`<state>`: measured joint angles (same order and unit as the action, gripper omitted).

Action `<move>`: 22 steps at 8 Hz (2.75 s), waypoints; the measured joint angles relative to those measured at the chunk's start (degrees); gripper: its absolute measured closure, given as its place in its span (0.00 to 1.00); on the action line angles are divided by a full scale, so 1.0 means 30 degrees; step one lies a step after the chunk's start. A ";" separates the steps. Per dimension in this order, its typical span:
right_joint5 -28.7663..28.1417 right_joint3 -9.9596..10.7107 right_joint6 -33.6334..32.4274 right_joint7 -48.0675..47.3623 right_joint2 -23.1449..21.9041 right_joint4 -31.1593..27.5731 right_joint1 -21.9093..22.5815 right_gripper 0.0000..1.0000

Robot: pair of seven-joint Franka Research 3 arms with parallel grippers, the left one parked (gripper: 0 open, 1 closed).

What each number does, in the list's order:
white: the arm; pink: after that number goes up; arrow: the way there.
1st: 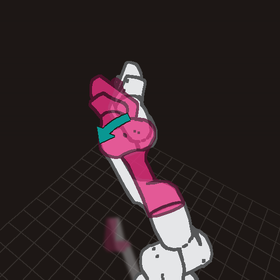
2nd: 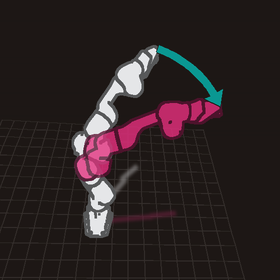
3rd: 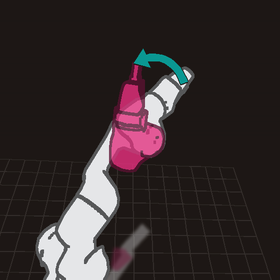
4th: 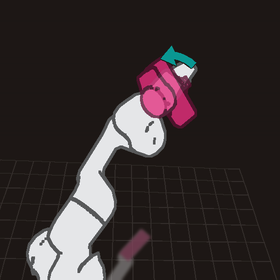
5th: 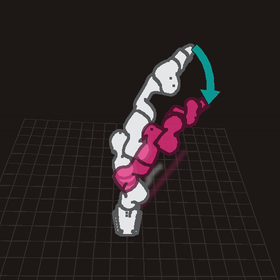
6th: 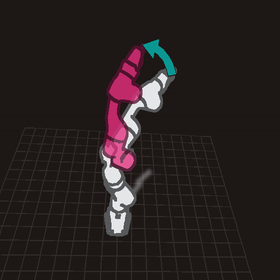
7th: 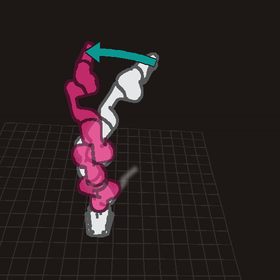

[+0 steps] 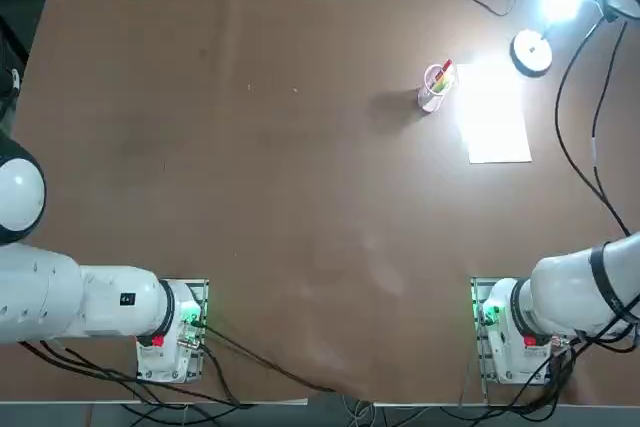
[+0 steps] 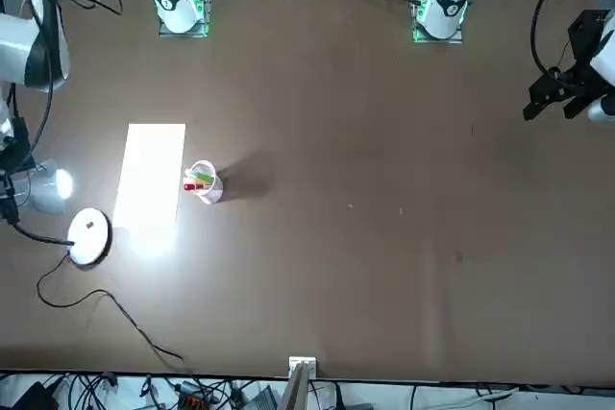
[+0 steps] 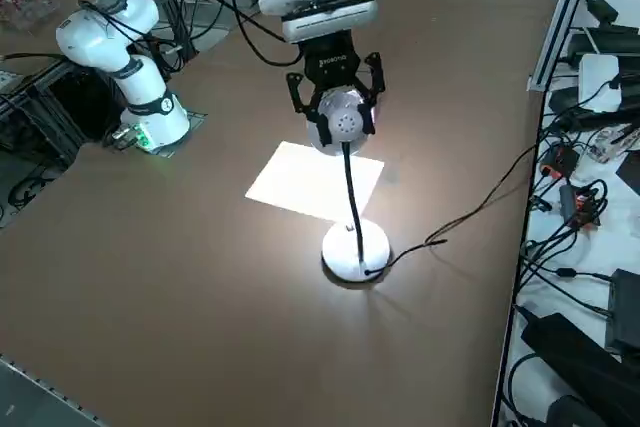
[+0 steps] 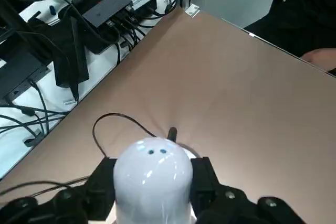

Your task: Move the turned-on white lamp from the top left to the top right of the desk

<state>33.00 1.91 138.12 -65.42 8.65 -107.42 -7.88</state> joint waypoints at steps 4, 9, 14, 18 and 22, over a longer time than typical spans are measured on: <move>0.0133 -0.0009 0.1501 0.0000 -0.0167 -0.0843 0.0035 0.27; 0.2100 0.0192 0.3213 -0.0013 -0.0617 -0.1900 -0.0222 0.27; 0.2680 0.0198 0.3744 -0.0177 -0.0632 -0.2315 -0.0461 0.27; 0.3058 0.0141 0.3791 -0.0898 -0.0838 -0.2709 -0.0408 0.27; 0.3277 -0.0050 0.3722 -0.1925 -0.1146 -0.3275 -0.0157 0.27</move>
<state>42.83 1.76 149.28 -71.19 5.21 -117.25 -8.35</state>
